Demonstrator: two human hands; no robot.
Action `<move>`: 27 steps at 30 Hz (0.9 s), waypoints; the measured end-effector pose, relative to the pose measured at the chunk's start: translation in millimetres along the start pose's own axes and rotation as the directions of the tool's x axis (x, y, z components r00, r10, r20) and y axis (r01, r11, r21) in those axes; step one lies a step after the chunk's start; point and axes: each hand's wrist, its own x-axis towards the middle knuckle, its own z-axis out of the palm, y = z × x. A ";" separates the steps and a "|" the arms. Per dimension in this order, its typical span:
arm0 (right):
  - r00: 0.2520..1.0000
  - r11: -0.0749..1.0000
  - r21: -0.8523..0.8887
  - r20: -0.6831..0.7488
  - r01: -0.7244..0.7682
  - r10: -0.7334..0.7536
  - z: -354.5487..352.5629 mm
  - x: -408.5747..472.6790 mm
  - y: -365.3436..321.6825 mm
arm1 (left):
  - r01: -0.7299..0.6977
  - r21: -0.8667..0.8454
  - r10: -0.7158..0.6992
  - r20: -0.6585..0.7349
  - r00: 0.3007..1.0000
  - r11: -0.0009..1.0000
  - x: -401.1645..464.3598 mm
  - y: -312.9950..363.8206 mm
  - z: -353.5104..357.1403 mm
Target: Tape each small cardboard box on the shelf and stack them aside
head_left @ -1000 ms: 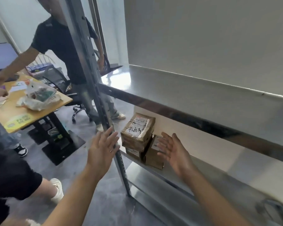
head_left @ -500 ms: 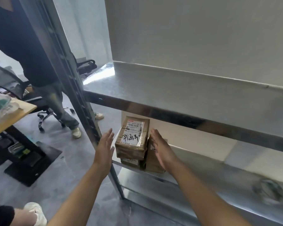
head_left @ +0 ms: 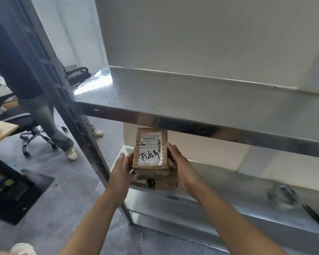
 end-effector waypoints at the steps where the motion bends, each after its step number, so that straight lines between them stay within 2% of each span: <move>1: 1.000 1.000 -0.003 -0.010 0.015 -0.015 -11.5 -8.5 1.1 | 0.001 -0.009 -0.001 0.008 1.000 1.000 -2.5 -4.9 10.4; 4: 0.997 0.999 -0.002 -0.058 0.050 -0.050 -52.0 -36.1 6.4 | 0.018 -0.046 -0.016 0.049 0.999 0.999 -12.8 -19.8 50.3; 9: 0.990 0.997 0.006 -0.117 0.081 -0.080 -132.2 -86.8 22.7 | 0.033 0.012 -0.034 0.158 0.987 0.999 -31.6 -56.9 126.3; 12: 0.981 0.990 0.076 -0.164 0.116 -0.102 -187.7 -118.2 38.3 | 0.071 0.000 -0.070 0.170 0.983 0.997 -46.8 -79.2 178.4; 15: 0.971 0.975 0.175 -0.216 0.138 -0.099 -247.2 -143.7 58.0 | 0.118 -0.006 -0.116 0.159 0.980 0.993 -60.5 -109.4 225.9; 19: 0.974 0.967 0.222 -0.210 0.127 -0.080 -309.8 -169.5 77.7 | 0.142 0.015 -0.143 0.141 0.980 0.990 -83.8 -140.6 281.6; 27: 0.981 0.979 0.182 -0.185 0.091 -0.057 -350.6 -191.9 79.7 | 0.091 0.083 -0.095 0.050 0.994 0.992 -115.4 -154.1 330.3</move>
